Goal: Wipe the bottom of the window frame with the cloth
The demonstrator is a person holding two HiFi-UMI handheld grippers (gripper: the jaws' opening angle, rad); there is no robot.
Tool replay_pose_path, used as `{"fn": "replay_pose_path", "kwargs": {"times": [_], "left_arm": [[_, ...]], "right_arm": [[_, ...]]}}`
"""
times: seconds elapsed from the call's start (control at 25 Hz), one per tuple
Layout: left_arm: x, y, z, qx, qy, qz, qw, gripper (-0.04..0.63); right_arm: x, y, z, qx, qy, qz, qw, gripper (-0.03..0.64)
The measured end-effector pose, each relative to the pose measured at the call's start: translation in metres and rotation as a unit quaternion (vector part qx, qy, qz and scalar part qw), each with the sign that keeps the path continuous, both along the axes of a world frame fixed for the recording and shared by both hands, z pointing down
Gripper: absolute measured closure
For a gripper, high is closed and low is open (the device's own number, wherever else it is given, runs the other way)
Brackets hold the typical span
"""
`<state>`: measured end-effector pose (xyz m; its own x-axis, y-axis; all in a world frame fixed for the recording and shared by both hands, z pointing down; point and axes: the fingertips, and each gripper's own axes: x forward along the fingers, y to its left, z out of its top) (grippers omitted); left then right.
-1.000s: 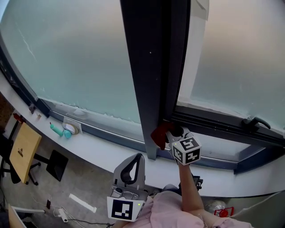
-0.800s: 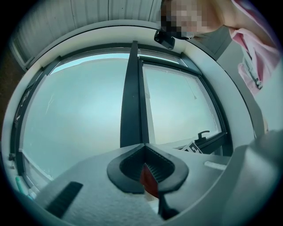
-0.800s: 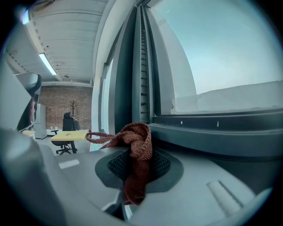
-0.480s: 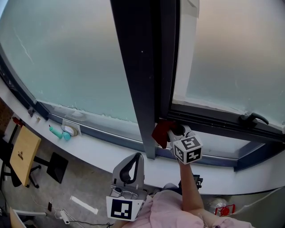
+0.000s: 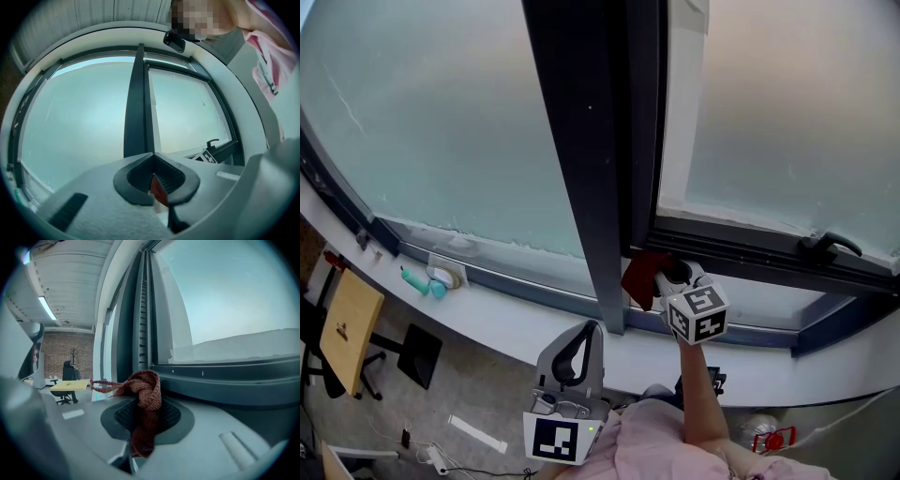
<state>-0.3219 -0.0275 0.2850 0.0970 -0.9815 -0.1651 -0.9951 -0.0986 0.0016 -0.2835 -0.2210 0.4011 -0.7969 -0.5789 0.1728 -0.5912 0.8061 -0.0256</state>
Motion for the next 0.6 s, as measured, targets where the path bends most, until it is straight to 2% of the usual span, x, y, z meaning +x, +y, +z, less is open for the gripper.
{"fn": "replay_pose_path", "kwargs": {"times": [0.6], "left_arm": [[0.008,-0.004,0.002,-0.005,0.000,0.016,0.9999,0.601]], "right_arm": [[0.016,-0.001,-0.001,0.001,-0.002,0.017,1.000,0.554]]}}
